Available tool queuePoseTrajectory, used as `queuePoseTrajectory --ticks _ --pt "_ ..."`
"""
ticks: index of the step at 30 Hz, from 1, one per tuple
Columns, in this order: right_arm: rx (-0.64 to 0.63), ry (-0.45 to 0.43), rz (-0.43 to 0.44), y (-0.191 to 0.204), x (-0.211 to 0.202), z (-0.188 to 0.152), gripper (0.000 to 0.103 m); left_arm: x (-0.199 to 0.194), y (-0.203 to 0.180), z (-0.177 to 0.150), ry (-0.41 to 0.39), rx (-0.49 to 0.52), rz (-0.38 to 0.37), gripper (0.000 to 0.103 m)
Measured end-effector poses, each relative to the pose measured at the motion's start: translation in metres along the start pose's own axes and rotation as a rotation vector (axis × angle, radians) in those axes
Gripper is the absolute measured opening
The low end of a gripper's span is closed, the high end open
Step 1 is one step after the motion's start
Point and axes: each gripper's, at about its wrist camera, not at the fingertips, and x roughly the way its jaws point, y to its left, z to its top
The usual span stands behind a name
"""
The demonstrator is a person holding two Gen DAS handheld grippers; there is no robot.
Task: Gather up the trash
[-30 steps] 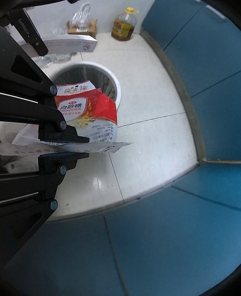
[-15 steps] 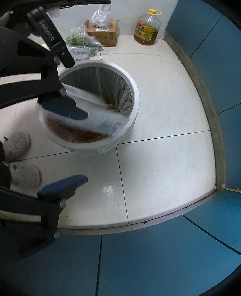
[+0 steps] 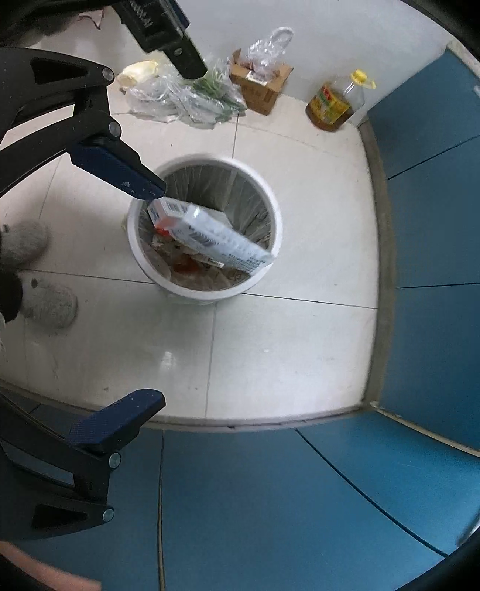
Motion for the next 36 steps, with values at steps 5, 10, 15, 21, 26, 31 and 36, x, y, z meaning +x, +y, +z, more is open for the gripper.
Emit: queuePoseTrajectory --ticks 5,10,15,21,26,31,36 --pt "-0.020 -0.086 -0.019 0.003 -0.095 -0.015 0.103 -0.087 0.014 -0.011 -0.073 0.009 -0.018 0.103" --pt "-0.006 -0.155 -0.024 0.001 -0.198 -0.042 0.103 -0.186 0.029 -0.035 -0.139 0.041 -0.016 0.103" --pt "0.035 -0.231 -0.025 -0.002 -0.311 -0.080 0.103 -0.276 0.042 -0.069 -0.193 0.093 -0.039 0.103" --pt "0.032 -0.330 -0.030 -0.002 -0.447 -0.129 0.103 -0.379 0.058 -0.107 -0.256 0.112 -0.091 0.103" --pt "0.019 -0.397 -0.011 -0.004 -0.536 -0.167 0.103 -0.448 0.064 -0.135 -0.304 0.127 -0.134 0.103" --pt "0.045 -0.423 0.077 -0.016 -0.594 -0.194 0.103 -0.495 0.059 -0.153 -0.354 0.143 -0.106 0.103" --pt "0.025 -0.429 0.163 -0.029 -0.632 -0.204 0.103 -0.534 0.057 -0.163 -0.363 0.130 -0.173 0.103"
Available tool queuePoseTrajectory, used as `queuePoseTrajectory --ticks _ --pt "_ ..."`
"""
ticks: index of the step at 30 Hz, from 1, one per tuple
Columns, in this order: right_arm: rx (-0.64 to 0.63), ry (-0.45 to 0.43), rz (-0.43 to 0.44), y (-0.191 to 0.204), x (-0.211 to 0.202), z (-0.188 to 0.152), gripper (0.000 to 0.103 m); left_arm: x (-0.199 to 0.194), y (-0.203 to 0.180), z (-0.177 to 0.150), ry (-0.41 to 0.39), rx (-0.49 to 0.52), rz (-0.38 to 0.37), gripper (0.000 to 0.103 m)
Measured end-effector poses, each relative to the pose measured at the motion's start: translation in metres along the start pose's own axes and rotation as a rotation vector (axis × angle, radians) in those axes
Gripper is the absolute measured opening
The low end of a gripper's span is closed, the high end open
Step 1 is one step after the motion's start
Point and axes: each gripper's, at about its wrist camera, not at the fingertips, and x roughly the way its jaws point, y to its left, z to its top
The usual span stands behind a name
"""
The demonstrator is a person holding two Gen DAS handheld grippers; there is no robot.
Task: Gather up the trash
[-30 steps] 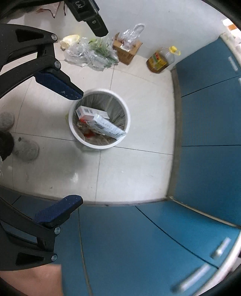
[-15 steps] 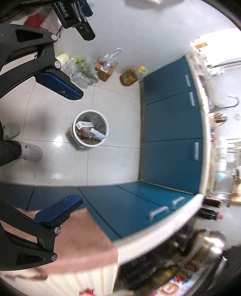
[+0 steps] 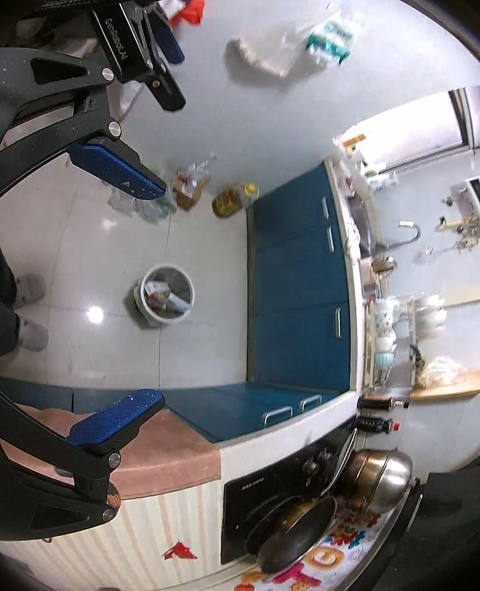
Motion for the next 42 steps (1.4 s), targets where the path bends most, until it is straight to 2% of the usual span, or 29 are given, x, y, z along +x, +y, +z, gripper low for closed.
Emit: queuePoseTrajectory --ticks 6,11,16,28,42 --pt "-0.015 0.021 0.122 -0.009 -0.036 0.010 0.103 -0.032 -0.009 0.003 -0.029 -0.016 -0.104 0.103" --pt "-0.015 0.034 0.169 -0.012 -0.052 0.014 0.103 -0.052 -0.015 0.003 -0.034 -0.031 -0.169 0.103" --pt "-0.012 0.037 0.217 -0.014 -0.064 0.016 0.103 -0.066 -0.022 0.000 -0.037 -0.018 -0.201 0.103" --pt "-0.019 0.059 0.243 -0.019 -0.069 0.015 0.103 -0.071 -0.026 -0.007 -0.005 -0.019 -0.268 0.103" --pt "-0.035 0.094 0.247 -0.017 -0.069 0.007 0.103 -0.065 -0.022 -0.016 0.048 -0.023 -0.280 0.103"
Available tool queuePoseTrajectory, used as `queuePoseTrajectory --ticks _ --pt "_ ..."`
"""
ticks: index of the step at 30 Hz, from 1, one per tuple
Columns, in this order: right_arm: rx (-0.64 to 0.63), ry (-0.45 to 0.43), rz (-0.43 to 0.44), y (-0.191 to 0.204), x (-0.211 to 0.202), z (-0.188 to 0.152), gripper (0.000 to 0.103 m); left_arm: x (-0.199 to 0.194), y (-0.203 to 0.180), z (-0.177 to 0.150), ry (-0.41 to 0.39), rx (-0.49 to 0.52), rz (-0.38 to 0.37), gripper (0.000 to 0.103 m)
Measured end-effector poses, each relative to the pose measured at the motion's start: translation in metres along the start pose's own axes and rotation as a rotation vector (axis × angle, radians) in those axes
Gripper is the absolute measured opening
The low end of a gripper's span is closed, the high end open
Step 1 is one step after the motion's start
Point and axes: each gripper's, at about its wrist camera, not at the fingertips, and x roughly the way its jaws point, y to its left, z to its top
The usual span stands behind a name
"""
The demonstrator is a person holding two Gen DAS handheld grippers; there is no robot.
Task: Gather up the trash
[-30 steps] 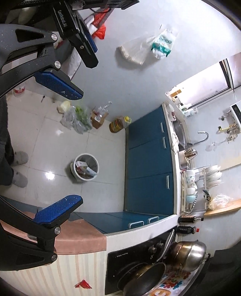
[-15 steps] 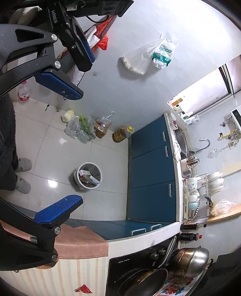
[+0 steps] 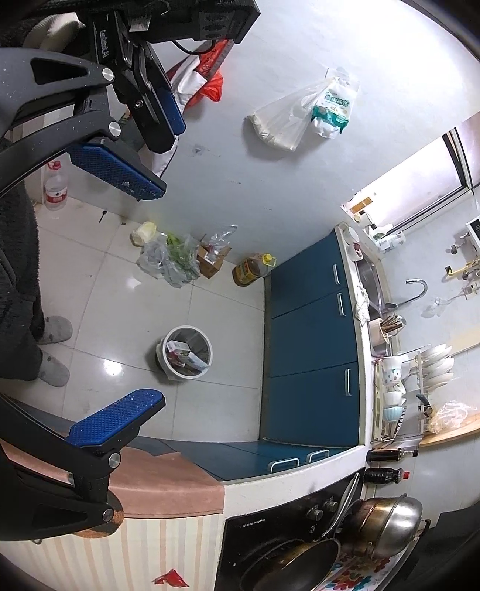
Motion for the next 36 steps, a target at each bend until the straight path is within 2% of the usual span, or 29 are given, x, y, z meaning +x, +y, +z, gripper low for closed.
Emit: queuePoseTrajectory --ticks 26,36 --pt "0.003 0.014 -0.050 0.003 0.002 -0.014 0.103 0.001 0.009 -0.015 0.026 0.017 -0.008 0.103" --pt "0.022 0.014 -0.063 -0.002 -0.003 -0.017 0.103 0.004 0.003 -0.009 0.042 0.029 -0.023 0.103"
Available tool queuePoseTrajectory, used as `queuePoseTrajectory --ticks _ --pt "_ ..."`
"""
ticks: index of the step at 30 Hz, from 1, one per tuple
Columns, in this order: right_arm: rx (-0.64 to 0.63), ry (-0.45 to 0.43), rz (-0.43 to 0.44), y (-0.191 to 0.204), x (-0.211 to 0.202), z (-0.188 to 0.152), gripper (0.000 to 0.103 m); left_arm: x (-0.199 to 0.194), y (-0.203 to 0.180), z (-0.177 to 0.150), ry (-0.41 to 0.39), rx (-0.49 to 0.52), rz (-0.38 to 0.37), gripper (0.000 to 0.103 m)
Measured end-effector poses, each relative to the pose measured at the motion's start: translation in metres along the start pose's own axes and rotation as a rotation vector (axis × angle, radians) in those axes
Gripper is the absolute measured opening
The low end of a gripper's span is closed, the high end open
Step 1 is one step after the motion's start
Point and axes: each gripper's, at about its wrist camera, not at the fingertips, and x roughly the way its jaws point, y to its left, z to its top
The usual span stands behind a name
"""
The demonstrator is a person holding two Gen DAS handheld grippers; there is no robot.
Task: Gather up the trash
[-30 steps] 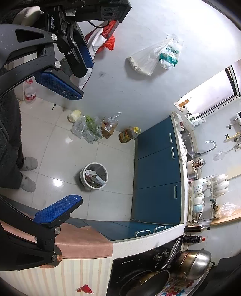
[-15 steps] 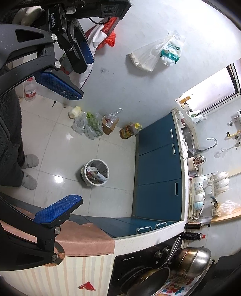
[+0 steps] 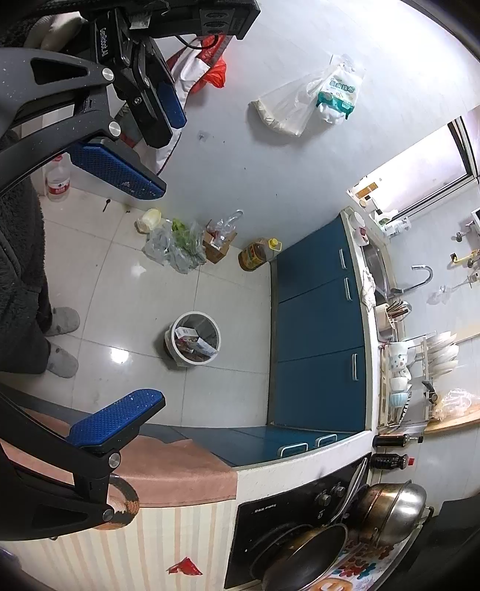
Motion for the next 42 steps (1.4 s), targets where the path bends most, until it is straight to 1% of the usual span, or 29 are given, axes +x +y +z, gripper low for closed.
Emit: queuePoseTrajectory --ticks 21,42 --pt "-0.010 0.004 0.012 0.0008 -0.0002 0.0021 0.103 0.0002 -0.0017 0.0013 0.001 -0.001 -0.002 0.103" --pt "-0.009 0.004 0.013 0.0024 0.0005 0.0034 0.103 -0.0043 -0.0010 0.0075 0.005 0.013 -0.022 0.103"
